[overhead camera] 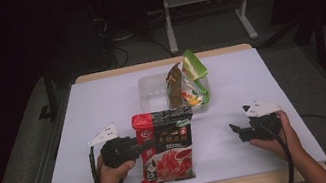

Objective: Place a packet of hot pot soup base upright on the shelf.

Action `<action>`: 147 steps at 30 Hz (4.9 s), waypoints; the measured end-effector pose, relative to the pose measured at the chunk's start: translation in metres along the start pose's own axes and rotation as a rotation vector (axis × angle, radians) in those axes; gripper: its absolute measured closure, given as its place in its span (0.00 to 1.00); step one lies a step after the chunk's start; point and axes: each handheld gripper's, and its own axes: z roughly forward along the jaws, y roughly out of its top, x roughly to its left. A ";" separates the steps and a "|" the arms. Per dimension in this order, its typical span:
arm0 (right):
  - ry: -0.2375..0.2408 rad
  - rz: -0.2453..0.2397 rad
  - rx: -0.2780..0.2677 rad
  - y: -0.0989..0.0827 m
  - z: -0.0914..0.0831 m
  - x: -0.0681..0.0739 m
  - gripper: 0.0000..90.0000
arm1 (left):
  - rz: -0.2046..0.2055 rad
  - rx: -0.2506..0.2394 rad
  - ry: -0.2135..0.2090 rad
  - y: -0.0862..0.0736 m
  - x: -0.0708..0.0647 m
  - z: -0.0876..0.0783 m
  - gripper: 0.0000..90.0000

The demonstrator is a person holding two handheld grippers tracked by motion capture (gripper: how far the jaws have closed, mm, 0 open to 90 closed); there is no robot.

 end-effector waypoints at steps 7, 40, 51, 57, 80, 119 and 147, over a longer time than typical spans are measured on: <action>-0.003 0.037 0.017 -0.005 0.005 -0.007 0.25 | 0.007 -0.037 0.053 0.003 -0.001 -0.010 0.83; 0.021 0.080 -0.004 -0.008 0.004 -0.007 0.25 | 0.066 -0.227 0.370 0.060 0.016 -0.047 0.84; 0.027 0.081 -0.001 -0.009 0.004 -0.006 0.24 | 0.046 -0.252 0.407 0.077 0.025 -0.030 0.84; 0.027 0.078 -0.002 -0.009 0.004 -0.005 0.24 | 0.050 -0.272 0.456 0.090 0.028 -0.024 0.84; 0.035 0.087 -0.008 -0.012 0.002 -0.006 0.24 | 0.004 -0.259 0.667 0.115 0.059 0.038 0.84; 0.078 0.062 0.010 -0.013 0.006 0.000 0.24 | 0.049 -0.307 0.844 0.115 0.071 0.101 0.83; 0.117 0.034 0.034 -0.012 0.010 0.006 0.24 | 0.071 -0.178 0.713 0.088 0.065 0.098 0.80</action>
